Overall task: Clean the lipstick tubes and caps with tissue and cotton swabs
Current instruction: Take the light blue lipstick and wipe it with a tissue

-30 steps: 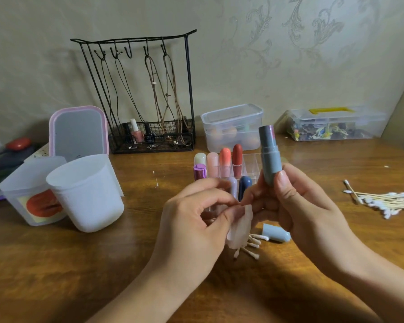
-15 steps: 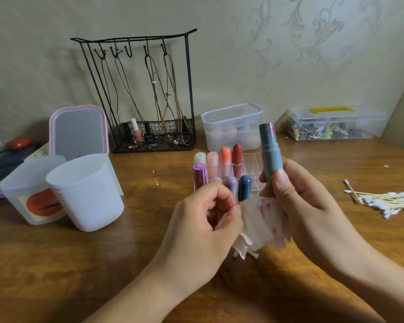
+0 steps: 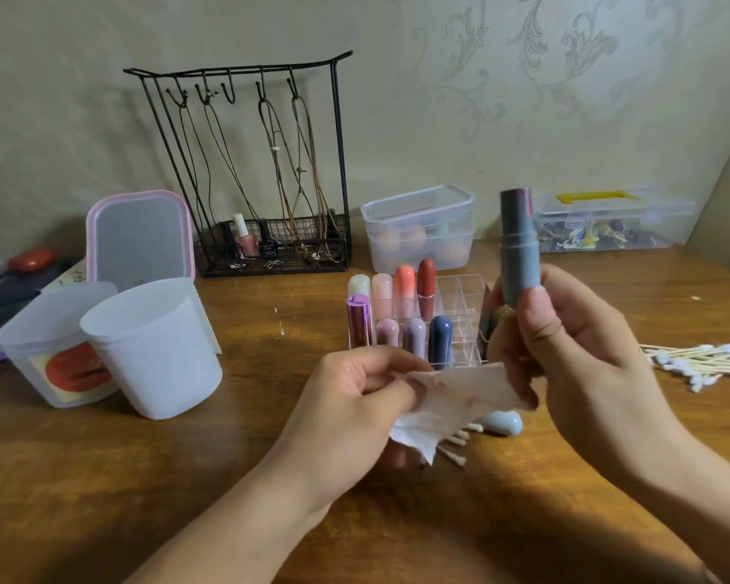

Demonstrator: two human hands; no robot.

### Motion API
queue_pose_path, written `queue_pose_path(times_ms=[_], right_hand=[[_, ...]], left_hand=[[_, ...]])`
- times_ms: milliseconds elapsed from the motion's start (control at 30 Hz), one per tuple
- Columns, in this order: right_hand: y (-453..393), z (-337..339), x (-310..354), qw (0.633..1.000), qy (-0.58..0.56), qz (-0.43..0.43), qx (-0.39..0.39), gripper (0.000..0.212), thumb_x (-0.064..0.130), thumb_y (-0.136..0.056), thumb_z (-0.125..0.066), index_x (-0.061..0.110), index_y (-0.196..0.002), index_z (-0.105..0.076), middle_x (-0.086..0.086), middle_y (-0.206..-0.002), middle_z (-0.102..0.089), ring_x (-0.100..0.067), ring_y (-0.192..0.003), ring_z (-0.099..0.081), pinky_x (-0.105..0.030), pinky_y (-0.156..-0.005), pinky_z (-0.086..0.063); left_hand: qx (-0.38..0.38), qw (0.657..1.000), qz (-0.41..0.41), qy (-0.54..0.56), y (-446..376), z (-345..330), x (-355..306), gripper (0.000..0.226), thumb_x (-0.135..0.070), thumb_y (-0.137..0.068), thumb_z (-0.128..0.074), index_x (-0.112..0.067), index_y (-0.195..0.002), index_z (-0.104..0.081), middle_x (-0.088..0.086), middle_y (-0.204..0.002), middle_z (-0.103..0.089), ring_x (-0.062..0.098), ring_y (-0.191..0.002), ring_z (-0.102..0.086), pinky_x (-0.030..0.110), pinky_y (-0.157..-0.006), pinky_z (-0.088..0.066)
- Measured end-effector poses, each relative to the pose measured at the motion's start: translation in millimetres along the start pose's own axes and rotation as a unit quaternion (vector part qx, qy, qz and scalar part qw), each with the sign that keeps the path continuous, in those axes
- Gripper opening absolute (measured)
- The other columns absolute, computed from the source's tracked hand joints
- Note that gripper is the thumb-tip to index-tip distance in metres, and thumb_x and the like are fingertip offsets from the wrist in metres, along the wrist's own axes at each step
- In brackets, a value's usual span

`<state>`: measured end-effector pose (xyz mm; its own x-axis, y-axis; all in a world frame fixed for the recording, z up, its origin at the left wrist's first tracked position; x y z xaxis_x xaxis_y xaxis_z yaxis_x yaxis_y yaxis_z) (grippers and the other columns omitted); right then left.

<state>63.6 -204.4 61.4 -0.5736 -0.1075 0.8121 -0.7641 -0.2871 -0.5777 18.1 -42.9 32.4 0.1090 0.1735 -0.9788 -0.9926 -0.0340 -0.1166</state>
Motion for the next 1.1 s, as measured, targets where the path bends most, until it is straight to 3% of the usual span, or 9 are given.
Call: queue_pose_path(times_ms=[67,200,367,567,800,867,933,1000,1100], right_hand=[[0.6,-3.4,-1.3,0.995,-0.092,-0.019,0.029,0.036,0.041,-0.093,-0.044,0.006,-0.093,-0.052,-0.012,-0.06,-0.053,-0.014,-0.047,-0.046,-0.018,-0.045,-0.039],[8.9,-21.6,-9.0,0.974,-0.163,-0.056,0.15,0.043,0.053,-0.094,-0.052,0.01,-0.096,-0.051,-0.015,-0.072,-0.067,-0.026,-0.057,-0.057,-0.029,-0.054,-0.046],[5.4,-17.3,-15.8,0.98,-0.122,-0.08,0.133,0.045,0.05,-0.095,-0.05,0.006,-0.094,-0.057,-0.016,-0.088,-0.07,-0.027,-0.072,-0.06,-0.034,-0.066,-0.05],[3.3,-20.0,-11.1,0.961,-0.18,-0.111,0.176,0.041,0.053,-0.089,-0.06,0.014,-0.095,-0.069,-0.022,-0.098,-0.067,-0.031,-0.086,-0.061,-0.032,-0.075,-0.052],[1.2,-17.7,-11.0,0.924,-0.3,-0.139,0.193,0.038,0.04,-0.09,-0.063,0.003,-0.098,-0.062,-0.026,-0.096,-0.061,-0.038,-0.088,-0.057,-0.044,-0.08,-0.049],[1.7,-12.5,-8.4,0.955,-0.201,-0.113,0.187,0.042,0.046,-0.089,-0.064,0.004,-0.092,-0.061,-0.02,-0.086,-0.061,-0.032,-0.078,-0.057,-0.039,-0.073,-0.049],[3.7,-7.4,-1.7,0.984,0.038,-0.033,0.172,0.037,0.051,-0.09,-0.056,0.014,-0.085,-0.06,-0.008,-0.076,-0.061,-0.025,-0.069,-0.054,-0.036,-0.064,-0.046],[6.0,-7.3,2.0,0.962,0.217,0.026,0.162,0.034,0.054,-0.092,-0.048,0.022,-0.086,-0.059,-0.002,-0.071,-0.057,-0.02,-0.063,-0.05,-0.037,-0.058,-0.042],[6.0,-8.6,-0.8,0.951,0.269,0.017,0.153,0.033,0.056,-0.093,-0.043,0.027,-0.085,-0.057,0.002,-0.069,-0.056,-0.016,-0.06,-0.049,-0.035,-0.054,-0.041]], left_hand=[[-0.023,1.0,-0.003,-0.007,-0.5,2.2,-0.6,0.019,-0.013,-0.092,-0.06,-0.021,-0.087,-0.076,-0.004,-0.085,-0.074,0.01,-0.089,-0.068,0.018,-0.073,-0.049],[-0.045,0.998,0.014,0.052,-1.5,1.4,3.0,0.017,-0.02,-0.093,-0.059,-0.017,-0.091,-0.076,0.0,-0.088,-0.075,0.009,-0.089,-0.069,0.019,-0.073,-0.05],[0.012,0.989,0.025,0.148,2.0,-4.9,-1.7,0.032,-0.035,-0.088,-0.057,-0.011,-0.1,-0.073,0.008,-0.098,-0.075,0.021,-0.102,-0.068,0.036,-0.094,-0.047],[-0.009,0.985,0.045,0.166,-1.0,1.9,1.1,0.045,-0.015,-0.069,-0.084,-0.014,-0.111,-0.065,0.01,-0.098,-0.075,0.023,-0.096,-0.071,0.031,-0.079,-0.054],[0.011,0.981,0.017,0.193,-1.0,2.7,-5.0,0.036,0.0,-0.073,-0.072,-0.011,-0.107,-0.072,0.015,-0.102,-0.072,0.027,-0.098,-0.069,0.038,-0.086,-0.056],[-0.002,0.978,0.02,0.206,-1.6,5.6,-5.6,0.029,0.007,-0.081,-0.064,-0.01,-0.102,-0.073,0.016,-0.1,-0.072,0.024,-0.088,-0.068,0.034,-0.076,-0.058],[-0.016,0.973,0.017,0.228,-2.2,8.4,-8.0,0.029,0.007,-0.08,-0.061,-0.009,-0.101,-0.073,0.016,-0.095,-0.072,0.019,-0.079,-0.068,0.026,-0.061,-0.056],[-0.014,0.964,0.025,0.264,-2.2,9.5,-9.2,0.03,-0.001,-0.073,-0.065,-0.009,-0.101,-0.073,0.017,-0.097,-0.072,0.019,-0.081,-0.069,0.025,-0.062,-0.056],[0.021,0.954,0.037,0.297,-3.1,7.4,-8.6,0.029,-0.004,-0.075,-0.071,-0.01,-0.103,-0.073,0.015,-0.101,-0.071,0.019,-0.086,-0.068,0.026,-0.069,-0.055]])
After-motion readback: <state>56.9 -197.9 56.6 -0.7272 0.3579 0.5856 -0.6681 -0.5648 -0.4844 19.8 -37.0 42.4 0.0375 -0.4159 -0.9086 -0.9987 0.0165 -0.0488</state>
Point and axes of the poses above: each hand's wrist, its own y-axis away from the middle knuckle, its own z-axis out of the back of the hand, x = y × z, the point moved 5 cm from there along -y, towards the middle knuckle
